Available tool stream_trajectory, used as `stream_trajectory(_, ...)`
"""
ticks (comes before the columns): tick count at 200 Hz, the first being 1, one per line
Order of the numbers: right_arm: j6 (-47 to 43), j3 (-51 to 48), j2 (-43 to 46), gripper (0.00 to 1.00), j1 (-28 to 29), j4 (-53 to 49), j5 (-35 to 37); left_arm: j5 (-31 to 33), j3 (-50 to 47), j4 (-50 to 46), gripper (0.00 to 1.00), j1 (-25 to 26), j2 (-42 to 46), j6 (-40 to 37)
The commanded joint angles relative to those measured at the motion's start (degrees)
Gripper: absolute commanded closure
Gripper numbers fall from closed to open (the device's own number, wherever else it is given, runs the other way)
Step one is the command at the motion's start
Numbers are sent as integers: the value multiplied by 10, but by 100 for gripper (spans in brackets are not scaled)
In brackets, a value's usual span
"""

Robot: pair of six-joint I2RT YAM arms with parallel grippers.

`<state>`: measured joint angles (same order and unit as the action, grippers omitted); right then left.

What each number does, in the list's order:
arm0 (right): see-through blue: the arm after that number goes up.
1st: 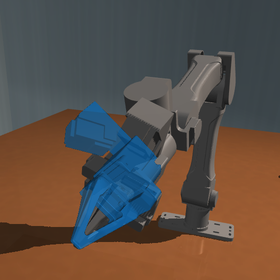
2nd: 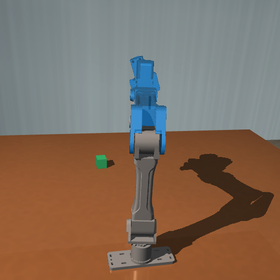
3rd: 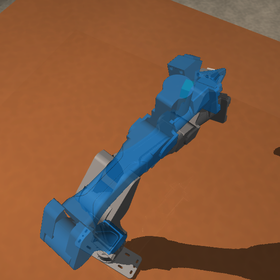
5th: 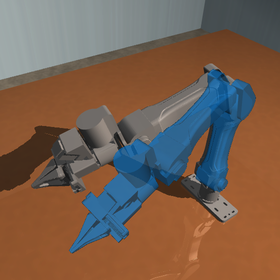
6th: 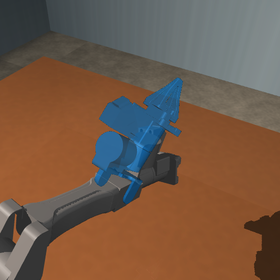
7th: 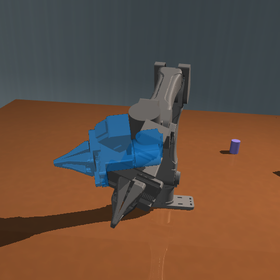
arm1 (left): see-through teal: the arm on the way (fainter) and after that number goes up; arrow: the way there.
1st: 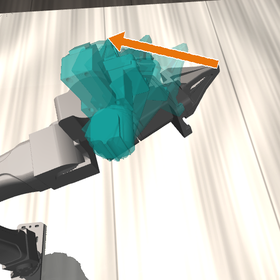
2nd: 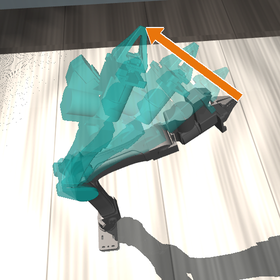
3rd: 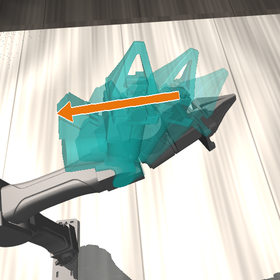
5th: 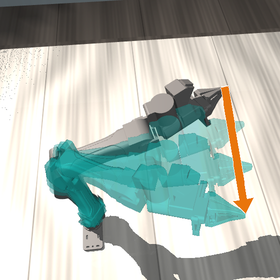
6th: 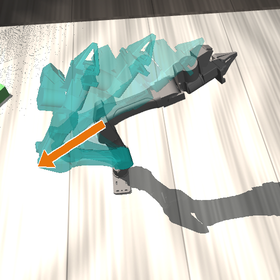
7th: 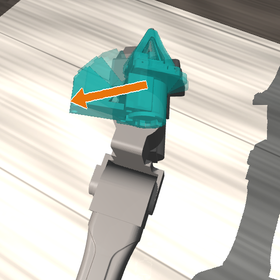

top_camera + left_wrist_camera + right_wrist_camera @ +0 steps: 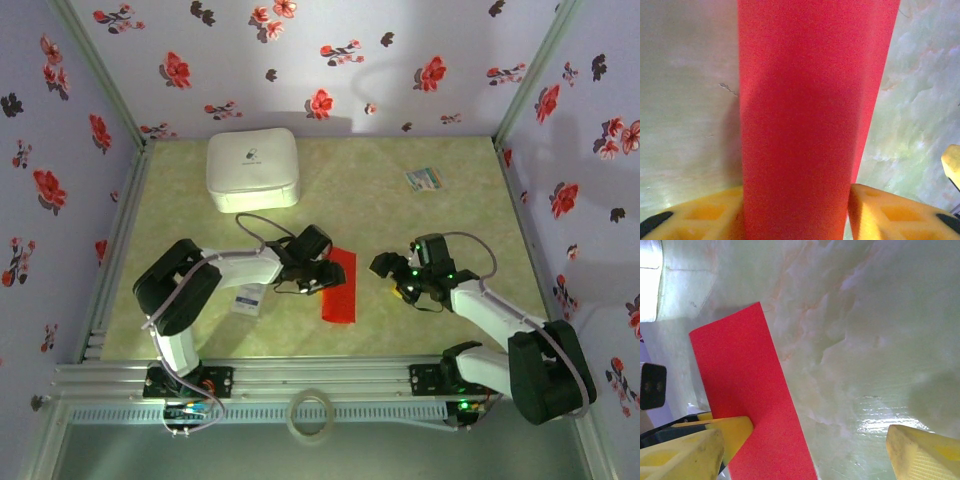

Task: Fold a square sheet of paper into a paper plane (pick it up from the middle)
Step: First fold the square sheet of paper in half at the center of the table.

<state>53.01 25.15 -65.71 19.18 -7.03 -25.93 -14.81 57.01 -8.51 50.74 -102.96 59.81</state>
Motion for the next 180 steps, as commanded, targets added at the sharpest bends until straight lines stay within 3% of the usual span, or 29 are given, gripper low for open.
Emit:
stream_trajectory(1, 2, 18, -6, 16, 8, 14, -4, 32, 5, -55, 46, -11, 20, -26)
stream_trajectory(98, 11, 40, -50, 30, 58, 45, -8, 71, 25, -137, 35, -18, 45, -91)
stream_trajectory(180, 51, 70, -132, 74, 139, 128, 0, 38, 11, -102, 39, -33, 19, -111)
